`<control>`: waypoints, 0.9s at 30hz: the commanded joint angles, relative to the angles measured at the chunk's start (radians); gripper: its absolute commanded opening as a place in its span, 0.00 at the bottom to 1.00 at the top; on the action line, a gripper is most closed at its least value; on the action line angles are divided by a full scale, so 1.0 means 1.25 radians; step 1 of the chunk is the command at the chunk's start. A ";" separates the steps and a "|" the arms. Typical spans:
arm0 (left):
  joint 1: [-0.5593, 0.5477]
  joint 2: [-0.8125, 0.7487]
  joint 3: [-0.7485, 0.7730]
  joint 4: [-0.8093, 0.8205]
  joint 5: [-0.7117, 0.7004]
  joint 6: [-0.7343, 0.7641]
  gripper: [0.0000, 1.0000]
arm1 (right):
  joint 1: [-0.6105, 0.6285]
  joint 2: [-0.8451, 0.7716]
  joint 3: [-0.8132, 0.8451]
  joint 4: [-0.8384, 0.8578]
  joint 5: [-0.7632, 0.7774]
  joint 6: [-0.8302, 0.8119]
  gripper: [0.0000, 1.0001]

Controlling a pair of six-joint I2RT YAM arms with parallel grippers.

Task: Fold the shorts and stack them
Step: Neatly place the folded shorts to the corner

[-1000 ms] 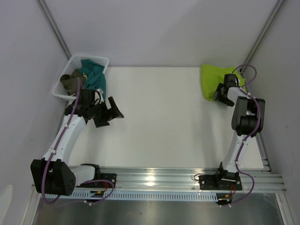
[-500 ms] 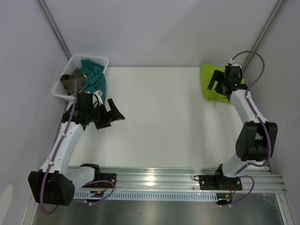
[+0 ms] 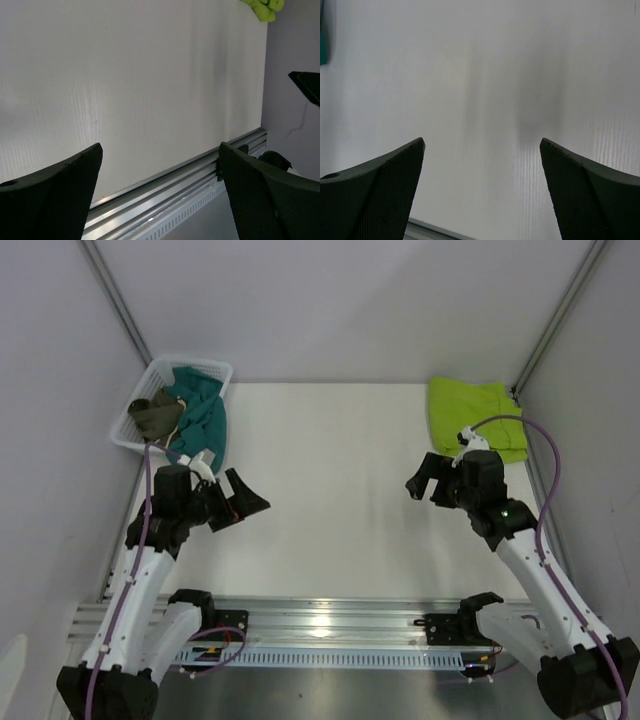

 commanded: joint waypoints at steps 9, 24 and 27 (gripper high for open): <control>-0.038 -0.459 -0.208 0.115 -0.082 -0.106 0.99 | 0.021 -0.259 -0.121 -0.016 -0.027 0.006 1.00; -0.039 -0.467 -0.182 0.068 -0.078 -0.102 0.99 | 0.022 -0.236 -0.117 -0.026 -0.014 0.008 0.99; -0.039 -0.473 -0.180 0.068 -0.082 -0.102 0.99 | 0.022 -0.232 -0.119 -0.027 -0.001 0.017 0.99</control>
